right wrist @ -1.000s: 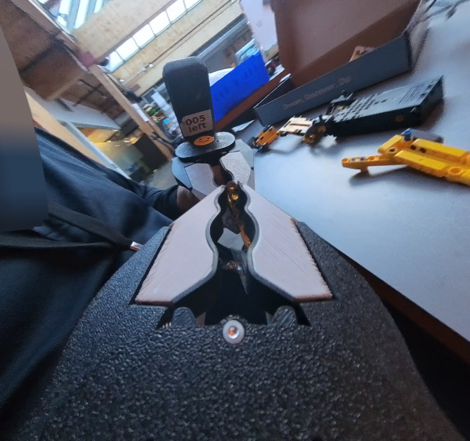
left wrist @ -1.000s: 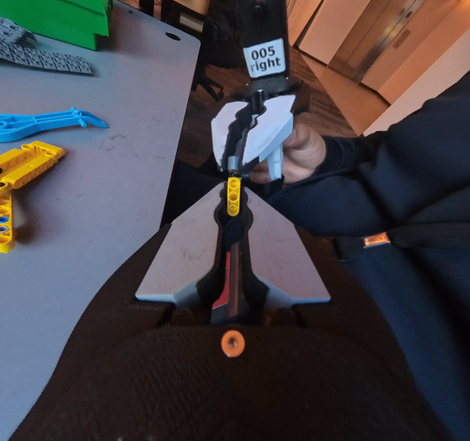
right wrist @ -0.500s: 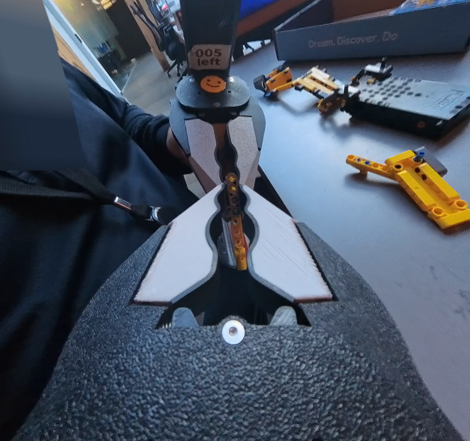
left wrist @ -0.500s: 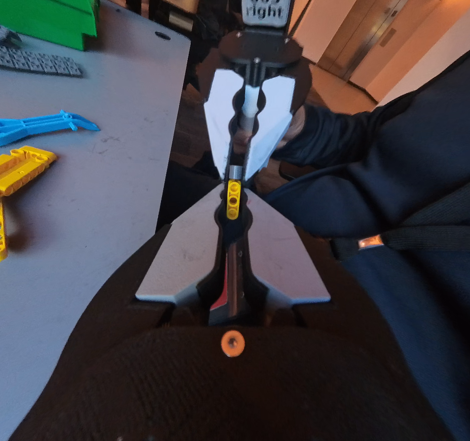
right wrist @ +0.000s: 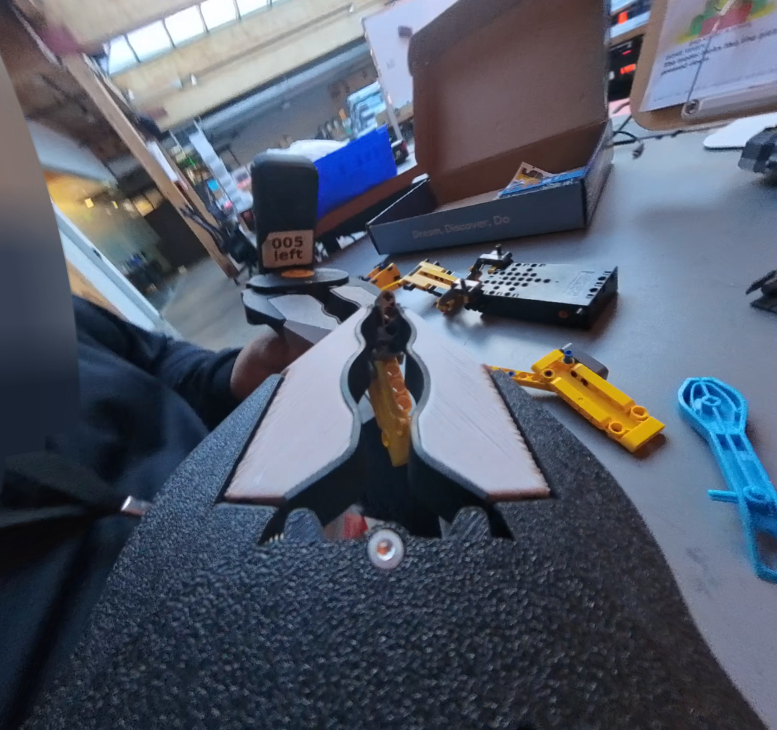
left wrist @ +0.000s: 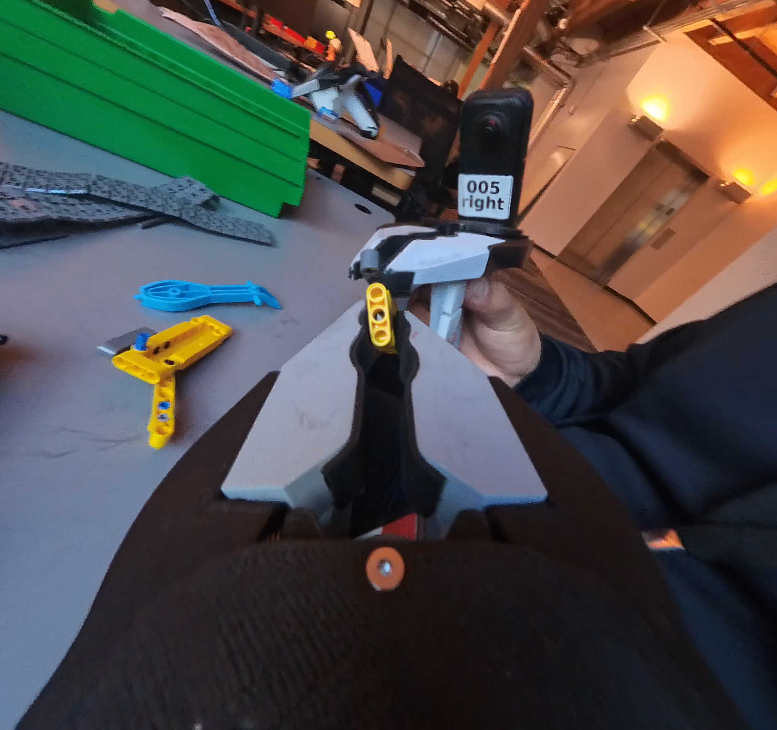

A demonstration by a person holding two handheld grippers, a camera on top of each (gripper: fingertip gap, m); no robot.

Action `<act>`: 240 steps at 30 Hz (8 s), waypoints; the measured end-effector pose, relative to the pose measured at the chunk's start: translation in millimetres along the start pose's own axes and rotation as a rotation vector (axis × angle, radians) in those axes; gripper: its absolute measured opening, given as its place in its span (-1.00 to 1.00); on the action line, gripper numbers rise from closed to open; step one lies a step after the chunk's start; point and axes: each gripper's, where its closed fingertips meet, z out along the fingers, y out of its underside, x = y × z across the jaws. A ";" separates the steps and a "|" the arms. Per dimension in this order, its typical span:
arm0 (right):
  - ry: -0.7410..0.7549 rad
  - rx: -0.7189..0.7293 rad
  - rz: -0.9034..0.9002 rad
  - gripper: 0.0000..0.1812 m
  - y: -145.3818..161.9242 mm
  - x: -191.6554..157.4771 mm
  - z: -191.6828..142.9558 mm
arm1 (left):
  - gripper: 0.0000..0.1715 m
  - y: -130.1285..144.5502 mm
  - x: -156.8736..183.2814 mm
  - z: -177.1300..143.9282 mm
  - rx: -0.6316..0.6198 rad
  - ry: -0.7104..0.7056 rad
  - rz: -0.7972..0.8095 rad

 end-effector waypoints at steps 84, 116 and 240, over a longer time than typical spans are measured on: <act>0.743 -0.188 -0.313 -0.85 -132.9 199.5 -182.3 | -0.93 -29.6 -34.7 -12.5 0.123 0.076 0.093; -0.075 -0.418 -0.140 -0.95 35.5 22.8 -40.4 | -0.68 -8.1 -4.0 2.6 -0.008 0.198 0.239; -0.176 -0.274 0.128 -0.96 22.4 28.6 -24.4 | -0.92 -9.7 -22.3 6.3 -0.031 0.169 -0.019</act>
